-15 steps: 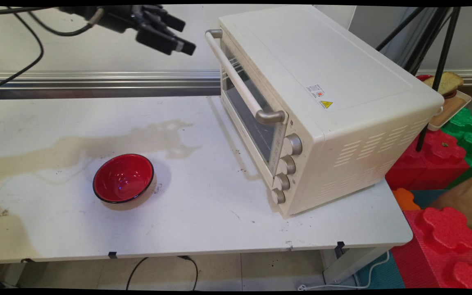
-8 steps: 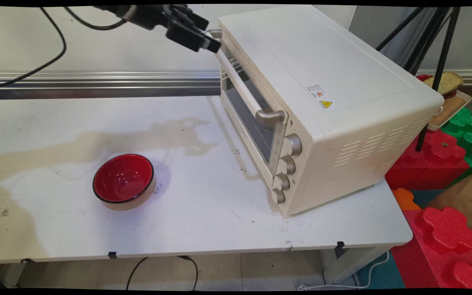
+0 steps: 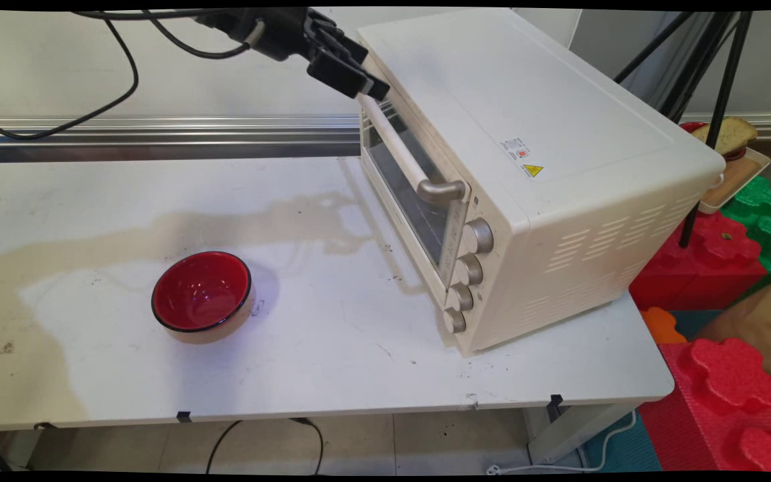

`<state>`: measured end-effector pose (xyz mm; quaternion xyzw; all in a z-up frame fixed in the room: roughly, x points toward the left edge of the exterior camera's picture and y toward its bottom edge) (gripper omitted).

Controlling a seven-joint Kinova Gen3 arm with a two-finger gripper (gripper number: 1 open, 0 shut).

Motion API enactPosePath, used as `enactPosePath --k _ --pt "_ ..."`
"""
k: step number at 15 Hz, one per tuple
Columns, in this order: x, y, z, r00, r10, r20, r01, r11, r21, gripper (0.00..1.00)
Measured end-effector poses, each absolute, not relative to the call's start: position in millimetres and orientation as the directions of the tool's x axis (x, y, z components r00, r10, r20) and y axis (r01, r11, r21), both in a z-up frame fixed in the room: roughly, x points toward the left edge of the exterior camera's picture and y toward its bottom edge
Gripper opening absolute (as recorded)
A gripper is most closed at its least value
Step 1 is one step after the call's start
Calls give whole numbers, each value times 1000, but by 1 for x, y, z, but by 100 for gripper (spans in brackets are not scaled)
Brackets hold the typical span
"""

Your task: Open the oven

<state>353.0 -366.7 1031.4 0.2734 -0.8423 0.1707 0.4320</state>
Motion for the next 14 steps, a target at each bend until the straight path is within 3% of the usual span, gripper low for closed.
enactPosePath --k 4,5,14 --pt "345 -370 1026 -490 -323 809 -604 796 -48 100" --pt "343 -371 1024 -493 -328 806 -604 796 -46 0" --pt "333 -379 1017 -502 -348 792 -608 793 -37 0"
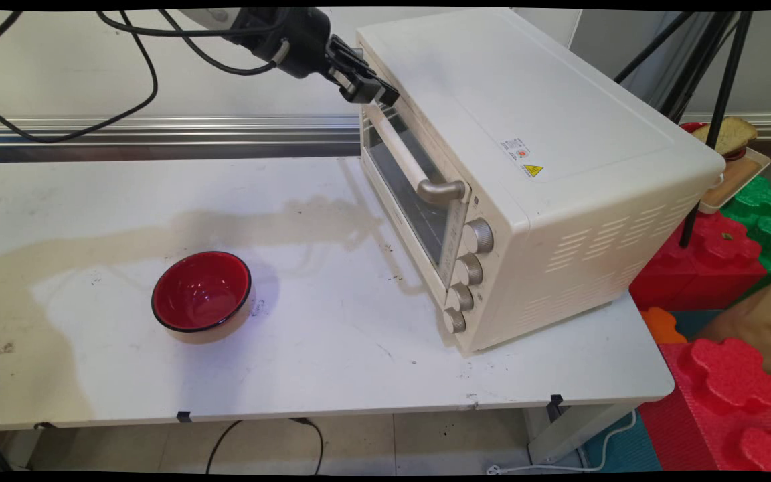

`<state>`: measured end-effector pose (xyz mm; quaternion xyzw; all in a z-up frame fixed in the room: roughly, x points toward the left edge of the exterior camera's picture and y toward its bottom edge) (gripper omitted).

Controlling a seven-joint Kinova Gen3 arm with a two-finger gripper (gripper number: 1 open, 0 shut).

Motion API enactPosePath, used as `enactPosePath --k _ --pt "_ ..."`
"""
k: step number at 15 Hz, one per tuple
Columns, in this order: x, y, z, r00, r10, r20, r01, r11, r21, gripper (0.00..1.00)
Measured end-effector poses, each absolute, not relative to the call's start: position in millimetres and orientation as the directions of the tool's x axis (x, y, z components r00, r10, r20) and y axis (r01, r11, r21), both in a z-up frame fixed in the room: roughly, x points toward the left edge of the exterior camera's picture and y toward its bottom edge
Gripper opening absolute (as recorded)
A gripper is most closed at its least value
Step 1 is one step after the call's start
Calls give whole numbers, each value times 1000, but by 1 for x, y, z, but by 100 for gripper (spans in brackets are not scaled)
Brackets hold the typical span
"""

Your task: Open the oven

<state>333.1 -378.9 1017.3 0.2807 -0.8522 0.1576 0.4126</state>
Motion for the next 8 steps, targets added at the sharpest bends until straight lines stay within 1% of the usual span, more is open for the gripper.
enactPosePath --k 8 --pt "324 -389 1006 -499 -376 780 -620 785 -19 0"
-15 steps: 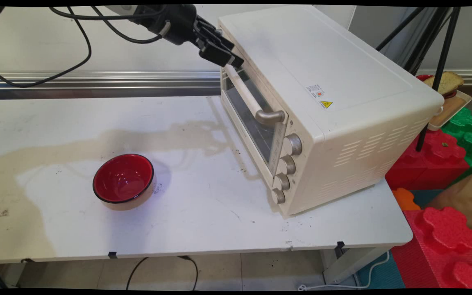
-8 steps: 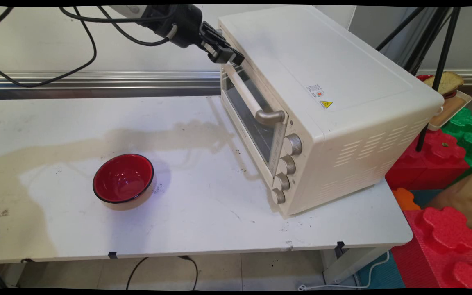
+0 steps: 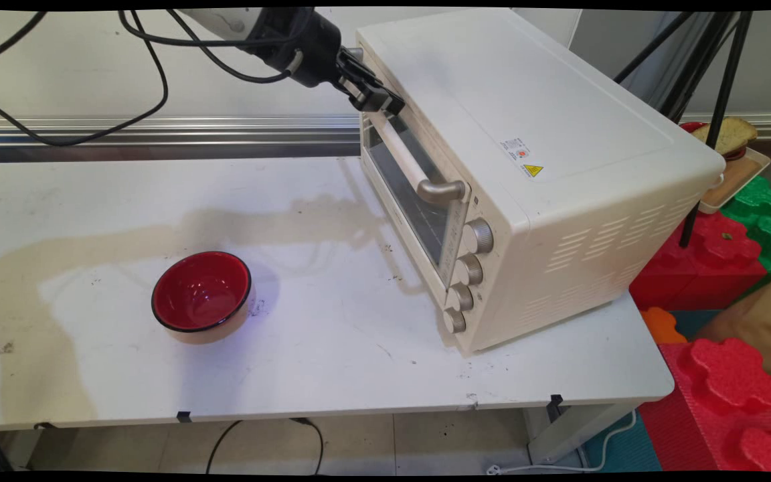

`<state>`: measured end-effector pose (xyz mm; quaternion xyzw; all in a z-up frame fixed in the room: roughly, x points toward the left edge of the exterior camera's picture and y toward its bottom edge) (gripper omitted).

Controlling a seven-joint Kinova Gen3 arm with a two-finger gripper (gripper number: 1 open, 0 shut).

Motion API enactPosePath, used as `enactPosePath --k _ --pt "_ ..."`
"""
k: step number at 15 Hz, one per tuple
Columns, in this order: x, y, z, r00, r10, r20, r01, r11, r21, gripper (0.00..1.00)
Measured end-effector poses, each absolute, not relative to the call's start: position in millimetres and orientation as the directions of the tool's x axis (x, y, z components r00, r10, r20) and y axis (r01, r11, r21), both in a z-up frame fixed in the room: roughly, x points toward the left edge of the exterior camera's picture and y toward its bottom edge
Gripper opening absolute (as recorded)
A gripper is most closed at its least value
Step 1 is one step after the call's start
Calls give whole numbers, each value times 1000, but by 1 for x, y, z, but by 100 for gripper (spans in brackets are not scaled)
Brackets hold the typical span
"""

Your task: Open the oven

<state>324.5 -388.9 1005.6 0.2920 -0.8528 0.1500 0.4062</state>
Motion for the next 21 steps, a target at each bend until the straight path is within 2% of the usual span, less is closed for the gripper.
enactPosePath --k 8,21 --pt "323 -385 992 -500 -391 773 -629 778 -12 0" --pt "361 -346 962 -530 -418 738 -638 770 -23 0"
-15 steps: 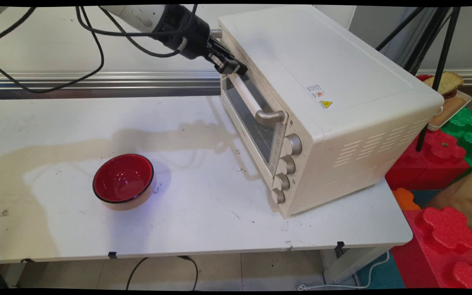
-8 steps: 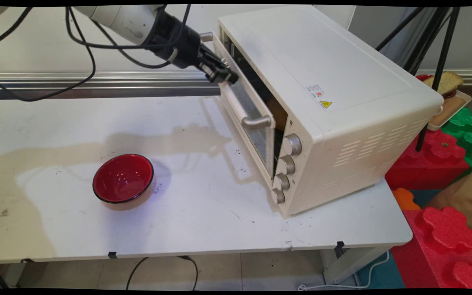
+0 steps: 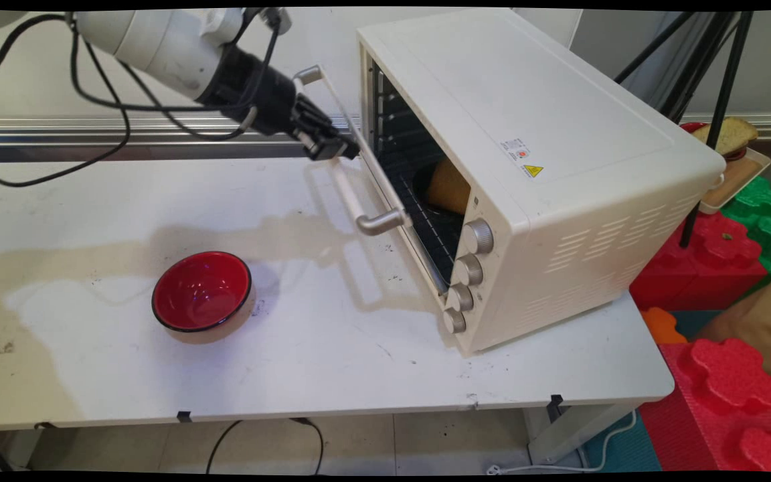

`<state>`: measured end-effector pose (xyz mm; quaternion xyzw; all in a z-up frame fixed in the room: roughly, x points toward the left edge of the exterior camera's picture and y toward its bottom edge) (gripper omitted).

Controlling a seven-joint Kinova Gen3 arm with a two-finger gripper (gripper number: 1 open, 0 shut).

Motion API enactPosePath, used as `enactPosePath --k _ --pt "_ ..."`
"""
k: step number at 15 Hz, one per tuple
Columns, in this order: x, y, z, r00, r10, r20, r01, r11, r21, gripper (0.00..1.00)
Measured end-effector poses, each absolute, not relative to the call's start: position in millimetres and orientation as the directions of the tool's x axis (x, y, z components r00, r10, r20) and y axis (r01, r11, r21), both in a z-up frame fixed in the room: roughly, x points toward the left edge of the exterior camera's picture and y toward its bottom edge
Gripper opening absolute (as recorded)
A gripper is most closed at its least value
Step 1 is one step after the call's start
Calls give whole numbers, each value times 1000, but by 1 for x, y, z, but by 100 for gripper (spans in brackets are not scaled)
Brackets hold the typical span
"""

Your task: Open the oven

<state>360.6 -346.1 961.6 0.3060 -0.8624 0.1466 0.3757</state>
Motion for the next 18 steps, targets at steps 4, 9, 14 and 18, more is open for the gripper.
enactPosePath --k 4,9,14,18 --pt "375 -330 948 -551 -424 719 -632 774 -28 0" --pt "389 -312 931 -576 -429 695 -621 783 -31 0" --pt "402 -297 914 -598 -431 676 -611 791 -36 0" --pt "411 -285 898 -615 -431 660 -601 798 -39 0"
